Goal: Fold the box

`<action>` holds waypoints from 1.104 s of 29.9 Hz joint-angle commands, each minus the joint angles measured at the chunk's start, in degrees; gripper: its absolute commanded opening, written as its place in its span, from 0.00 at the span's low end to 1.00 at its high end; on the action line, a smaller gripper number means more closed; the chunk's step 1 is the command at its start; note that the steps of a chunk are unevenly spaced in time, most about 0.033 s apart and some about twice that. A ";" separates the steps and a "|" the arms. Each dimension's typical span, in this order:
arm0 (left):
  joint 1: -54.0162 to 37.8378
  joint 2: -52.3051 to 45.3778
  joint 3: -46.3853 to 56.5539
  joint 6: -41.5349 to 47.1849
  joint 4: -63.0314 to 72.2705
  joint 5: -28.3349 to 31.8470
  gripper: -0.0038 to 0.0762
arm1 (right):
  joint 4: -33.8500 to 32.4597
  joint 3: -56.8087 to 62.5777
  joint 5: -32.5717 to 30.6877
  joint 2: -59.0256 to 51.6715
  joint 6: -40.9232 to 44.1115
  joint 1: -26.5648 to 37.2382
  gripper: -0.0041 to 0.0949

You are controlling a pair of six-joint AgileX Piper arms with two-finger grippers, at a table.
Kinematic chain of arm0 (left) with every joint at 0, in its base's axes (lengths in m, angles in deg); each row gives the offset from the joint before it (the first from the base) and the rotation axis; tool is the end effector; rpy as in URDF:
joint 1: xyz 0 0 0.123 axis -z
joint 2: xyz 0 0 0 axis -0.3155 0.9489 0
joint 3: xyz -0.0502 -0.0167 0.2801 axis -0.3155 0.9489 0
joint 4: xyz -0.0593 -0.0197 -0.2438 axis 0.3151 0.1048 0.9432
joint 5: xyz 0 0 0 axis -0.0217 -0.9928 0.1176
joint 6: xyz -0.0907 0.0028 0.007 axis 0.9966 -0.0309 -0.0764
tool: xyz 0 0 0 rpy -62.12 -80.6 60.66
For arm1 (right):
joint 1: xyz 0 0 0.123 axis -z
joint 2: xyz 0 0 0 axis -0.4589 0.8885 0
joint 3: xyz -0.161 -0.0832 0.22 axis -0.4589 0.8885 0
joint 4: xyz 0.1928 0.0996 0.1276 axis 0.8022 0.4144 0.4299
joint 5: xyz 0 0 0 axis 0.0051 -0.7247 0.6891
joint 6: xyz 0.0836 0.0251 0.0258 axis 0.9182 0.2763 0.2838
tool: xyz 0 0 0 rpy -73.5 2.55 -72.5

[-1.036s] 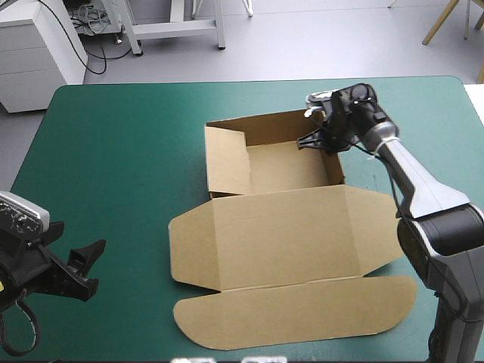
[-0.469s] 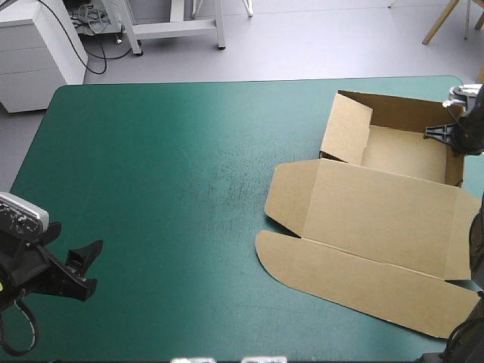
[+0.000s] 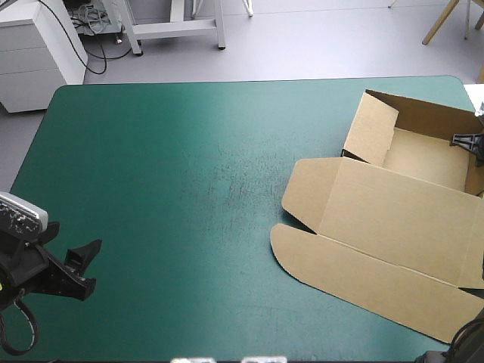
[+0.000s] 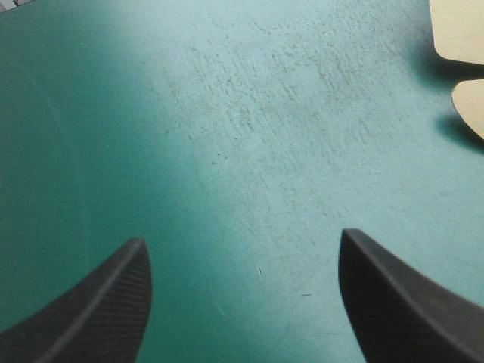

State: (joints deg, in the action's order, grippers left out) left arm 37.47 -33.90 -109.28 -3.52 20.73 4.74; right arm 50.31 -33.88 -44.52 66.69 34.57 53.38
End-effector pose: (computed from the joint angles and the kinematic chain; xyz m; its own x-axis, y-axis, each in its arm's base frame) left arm 0.0643 -0.0222 0.4281 -0.5463 0.2825 -0.7885 0.3766 0.9237 0.0701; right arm 0.3776 -0.1839 0.2835 -0.8598 0.2939 -0.4176 0.3406 0.9394 -0.0401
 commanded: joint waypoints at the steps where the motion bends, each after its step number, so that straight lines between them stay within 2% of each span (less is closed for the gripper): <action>1: 0.19 0.29 -1.10 0.60 -0.33 2.89 0.66 | 1.16 -1.22 2.85 -3.38 -1.39 0.42 0.19; 6: 0.19 0.29 -1.10 0.60 2.29 2.89 0.66 | 4.61 -1.22 4.96 -3.38 -3.05 0.42 0.58; 8: 0.19 0.29 -1.10 0.60 1.93 2.89 0.66 | 4.96 -1.22 4.85 -3.38 -3.05 0.42 0.65; 15: 0.19 0.29 -1.10 0.60 0.85 4.50 0.66 | 5.07 -1.33 5.25 -6.74 -3.17 0.30 0.62; 23: 0.19 0.29 -1.10 0.60 -1.75 6.14 0.66 | 11.29 -1.33 4.93 -17.98 -5.37 -1.83 0.55; 27: 0.19 0.29 -1.10 0.97 -3.81 7.80 0.66 | 16.63 -1.33 3.09 -23.92 -7.82 -8.47 0.55; 33: 0.19 0.16 -1.10 1.35 -5.90 8.75 0.66 | 16.91 -0.18 2.02 -32.34 -6.42 -24.11 0.51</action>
State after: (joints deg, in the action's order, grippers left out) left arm 37.47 -33.90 -109.28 -2.84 15.82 9.39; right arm 66.20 -33.54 -44.52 40.05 27.70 34.32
